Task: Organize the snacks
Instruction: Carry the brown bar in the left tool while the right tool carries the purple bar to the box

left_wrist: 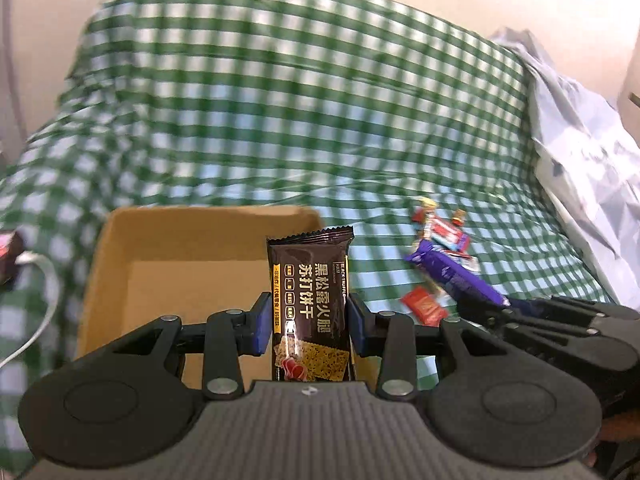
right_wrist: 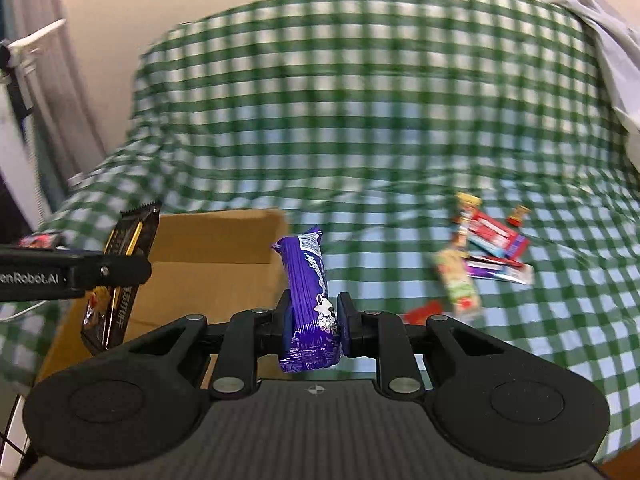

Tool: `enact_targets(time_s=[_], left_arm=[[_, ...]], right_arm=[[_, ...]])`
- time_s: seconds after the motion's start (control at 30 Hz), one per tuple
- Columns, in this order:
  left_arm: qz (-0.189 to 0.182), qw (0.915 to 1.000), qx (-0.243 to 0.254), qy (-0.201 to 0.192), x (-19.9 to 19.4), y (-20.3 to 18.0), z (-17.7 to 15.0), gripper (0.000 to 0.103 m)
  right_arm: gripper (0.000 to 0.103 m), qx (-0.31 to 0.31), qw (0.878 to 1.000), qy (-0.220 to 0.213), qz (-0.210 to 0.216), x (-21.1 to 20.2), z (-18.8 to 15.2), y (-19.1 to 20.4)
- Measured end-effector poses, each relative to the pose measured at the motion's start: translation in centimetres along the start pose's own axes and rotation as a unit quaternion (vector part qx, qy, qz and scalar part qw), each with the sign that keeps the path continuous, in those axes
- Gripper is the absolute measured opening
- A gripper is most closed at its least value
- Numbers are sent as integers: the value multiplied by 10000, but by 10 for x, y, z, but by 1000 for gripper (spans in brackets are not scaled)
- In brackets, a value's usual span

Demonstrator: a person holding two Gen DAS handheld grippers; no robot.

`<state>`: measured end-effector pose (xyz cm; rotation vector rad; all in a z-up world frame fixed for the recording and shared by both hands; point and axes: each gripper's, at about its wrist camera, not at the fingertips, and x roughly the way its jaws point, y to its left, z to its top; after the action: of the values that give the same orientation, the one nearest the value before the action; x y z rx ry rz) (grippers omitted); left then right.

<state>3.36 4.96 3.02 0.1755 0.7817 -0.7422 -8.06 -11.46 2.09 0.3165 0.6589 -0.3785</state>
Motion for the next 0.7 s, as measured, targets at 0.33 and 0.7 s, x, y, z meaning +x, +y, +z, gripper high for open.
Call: enact_targets(time_s=[0.33,0.7], left_arm=[[460,9981,-405,54,-25,72,-31,43],[641,9955,-530,459,6,98,-48,43]], right_arm=[[23,-524,9976,229,396,-6,-6,81],[23,-735,9936,739,440,20,-21,111]])
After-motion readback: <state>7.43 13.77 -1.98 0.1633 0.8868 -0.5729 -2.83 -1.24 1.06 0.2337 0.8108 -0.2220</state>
